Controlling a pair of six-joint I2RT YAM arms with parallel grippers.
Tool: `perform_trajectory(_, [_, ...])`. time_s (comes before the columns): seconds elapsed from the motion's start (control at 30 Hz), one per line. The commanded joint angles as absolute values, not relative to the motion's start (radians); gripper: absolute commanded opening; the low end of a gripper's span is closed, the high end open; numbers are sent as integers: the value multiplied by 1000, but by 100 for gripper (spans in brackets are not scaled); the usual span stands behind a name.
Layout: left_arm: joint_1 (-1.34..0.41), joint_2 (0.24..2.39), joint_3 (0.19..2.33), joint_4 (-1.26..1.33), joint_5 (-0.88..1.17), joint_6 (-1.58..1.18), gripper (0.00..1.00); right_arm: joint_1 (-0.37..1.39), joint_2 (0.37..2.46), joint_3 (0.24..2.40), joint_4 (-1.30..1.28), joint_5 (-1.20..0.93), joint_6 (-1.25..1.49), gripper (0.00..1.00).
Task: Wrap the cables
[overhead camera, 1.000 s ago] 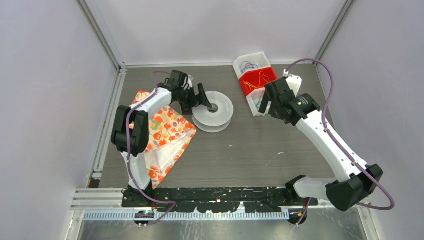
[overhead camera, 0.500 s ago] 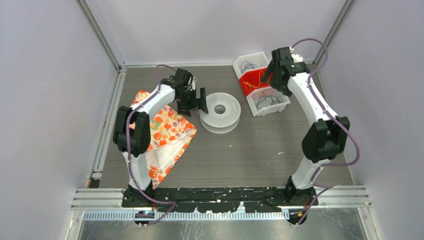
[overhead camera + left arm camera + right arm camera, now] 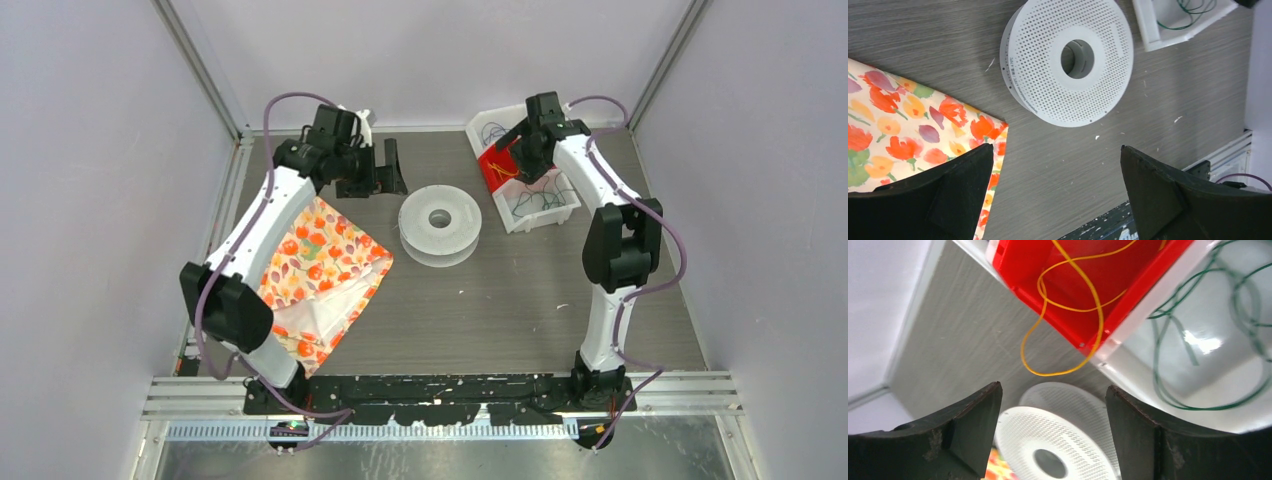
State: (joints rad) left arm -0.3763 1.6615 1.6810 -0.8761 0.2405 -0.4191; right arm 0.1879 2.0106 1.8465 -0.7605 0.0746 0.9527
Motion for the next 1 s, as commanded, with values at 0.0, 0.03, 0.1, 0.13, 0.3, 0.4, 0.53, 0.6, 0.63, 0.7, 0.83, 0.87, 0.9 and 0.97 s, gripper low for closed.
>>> perform_trajectory(0.0, [-371, 1587, 1671, -877, 277, -440, 99, 185, 2005, 1794, -600, -24, 1231, 79])
perform_trajectory(0.03, [-371, 1569, 1659, -871, 278, -442, 99, 184, 2006, 1778, -583, -19, 1260, 78])
perform_trajectory(0.1, [-371, 1544, 1649, -867, 273, -447, 99, 182, 2017, 1769, -572, -8, 1298, 77])
perform_trajectory(0.13, [-371, 1533, 1652, -878, 275, -449, 99, 180, 2025, 1768, -567, -8, 1313, 77])
perform_trajectory(0.3, [-371, 1494, 1651, -890, 295, -457, 99, 178, 2072, 1764, -517, -39, 1395, 74])
perform_trajectory(0.4, [-371, 1473, 1634, -874, 287, -456, 99, 178, 2093, 1758, -505, -46, 1439, 70])
perform_trajectory(0.53, [-371, 1457, 1615, -865, 289, -458, 99, 177, 2095, 1722, -458, -32, 1464, 59])
perform_trajectory(0.6, [-371, 1453, 1612, -868, 295, -463, 99, 173, 2101, 1721, -454, -32, 1462, 57])
perform_trajectory(0.63, [-371, 1450, 1610, -872, 298, -463, 99, 170, 2103, 1720, -454, -39, 1463, 56])
perform_trajectory(0.7, [-371, 1444, 1603, -873, 297, -463, 99, 169, 2096, 1708, -449, -42, 1463, 51])
perform_trajectory(0.83, [-371, 1431, 1587, -863, 291, -467, 99, 166, 2055, 1668, -423, -26, 1452, 29])
perform_trajectory(0.87, [-371, 1432, 1584, -861, 291, -469, 99, 166, 2047, 1666, -423, -25, 1445, 21])
perform_trajectory(0.9, [-371, 1434, 1581, -858, 291, -471, 99, 163, 2038, 1665, -427, -25, 1436, 14])
perform_trajectory(0.97, [-371, 1439, 1579, -853, 297, -477, 99, 157, 2014, 1661, -433, -39, 1414, 4])
